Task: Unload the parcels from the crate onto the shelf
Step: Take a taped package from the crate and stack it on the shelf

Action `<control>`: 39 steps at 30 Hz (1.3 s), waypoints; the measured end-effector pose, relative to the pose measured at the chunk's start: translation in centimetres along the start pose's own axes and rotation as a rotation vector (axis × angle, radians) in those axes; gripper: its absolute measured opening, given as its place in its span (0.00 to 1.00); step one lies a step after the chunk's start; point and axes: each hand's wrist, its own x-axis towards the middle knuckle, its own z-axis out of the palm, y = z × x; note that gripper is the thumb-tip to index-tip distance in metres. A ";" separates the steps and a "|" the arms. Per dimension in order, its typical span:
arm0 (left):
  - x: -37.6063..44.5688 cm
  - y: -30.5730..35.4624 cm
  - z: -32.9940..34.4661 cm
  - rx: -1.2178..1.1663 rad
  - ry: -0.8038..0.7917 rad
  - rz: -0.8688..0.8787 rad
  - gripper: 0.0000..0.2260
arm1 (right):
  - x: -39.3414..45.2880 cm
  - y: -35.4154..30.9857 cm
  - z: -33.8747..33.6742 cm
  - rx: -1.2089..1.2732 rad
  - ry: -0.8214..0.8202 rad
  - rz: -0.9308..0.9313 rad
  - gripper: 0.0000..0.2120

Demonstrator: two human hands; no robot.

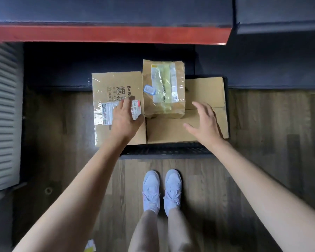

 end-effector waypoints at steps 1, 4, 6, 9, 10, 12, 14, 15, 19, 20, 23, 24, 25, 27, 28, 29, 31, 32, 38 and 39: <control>0.5 -0.3 0.8 -0.037 0.031 -0.007 0.24 | 0.3 0.4 0.7 0.013 0.011 0.000 0.32; 1.2 -1.0 3.3 -0.078 0.037 -0.022 0.22 | 0.9 1.1 3.0 0.041 0.016 -0.030 0.32; 1.3 -1.3 4.6 -0.030 0.041 0.007 0.20 | 1.4 1.3 4.1 0.068 0.024 -0.051 0.31; 1.4 -1.5 5.5 0.091 0.043 0.041 0.20 | 2.5 1.2 5.5 0.063 0.024 -0.026 0.29; 1.3 -1.5 5.6 0.098 0.034 0.041 0.20 | 2.9 1.1 5.9 0.056 0.034 -0.025 0.28; 1.1 -1.3 5.5 0.068 0.020 0.047 0.20 | 3.6 0.6 6.6 0.064 0.098 -0.058 0.24; 0.7 -1.1 5.4 0.035 0.004 0.052 0.21 | 3.9 0.1 7.0 0.091 0.203 -0.085 0.20; 0.6 -0.9 5.3 0.026 -0.007 0.053 0.21 | 3.9 0.0 7.0 0.109 0.252 -0.088 0.19; 0.2 -0.2 4.5 -0.087 -0.011 0.046 0.19 | 3.0 0.1 6.5 0.159 0.350 -0.134 0.16; 0.1 0.1 4.2 -0.121 -0.006 0.039 0.19 | 2.5 0.1 6.2 0.161 0.363 -0.150 0.16; -0.5 0.8 2.6 -0.187 0.014 0.032 0.19 | 0.7 0.1 4.6 0.128 0.388 -0.211 0.13; -0.7 1.1 1.9 -0.200 0.027 0.033 0.19 | -0.1 0.0 3.9 0.109 0.396 -0.230 0.13; -1.0 1.5 1.0 -0.204 0.039 0.041 0.19 | -0.8 -0.1 3.1 0.093 0.412 -0.252 0.13; -1.3 2.4 -0.9 -0.191 0.051 0.075 0.18 | -2.5 -0.4 1.2 0.067 0.449 -0.301 0.14; -1.4 3.0 -2.1 -0.184 0.053 0.090 0.18 | -3.4 -0.7 0.1 0.055 0.462 -0.323 0.14; -1.6 3.6 -3.3 -0.177 0.055 0.106 0.18 | -4.3 -1.1 -1.0 0.046 0.471 -0.348 0.14; -2.0 5.2 -5.8 -0.146 0.074 0.155 0.19 | -6.0 -2.4 -3.4 0.027 0.474 -0.409 0.15; -2.4 6.2 -7.3 -0.119 0.094 0.188 0.19 | -6.9 -3.1 -4.7 0.015 0.472 -0.443 0.15; -5.3 12.9 -16.8 -0.064 0.208 0.321 0.21 | -11.5 -9.2 -13.2 -0.076 0.528 -0.676 0.18; -5.9 13.9 -18.4 -0.064 0.224 0.344 0.21 | -12.3 -10.4 -14.5 -0.093 0.548 -0.714 0.18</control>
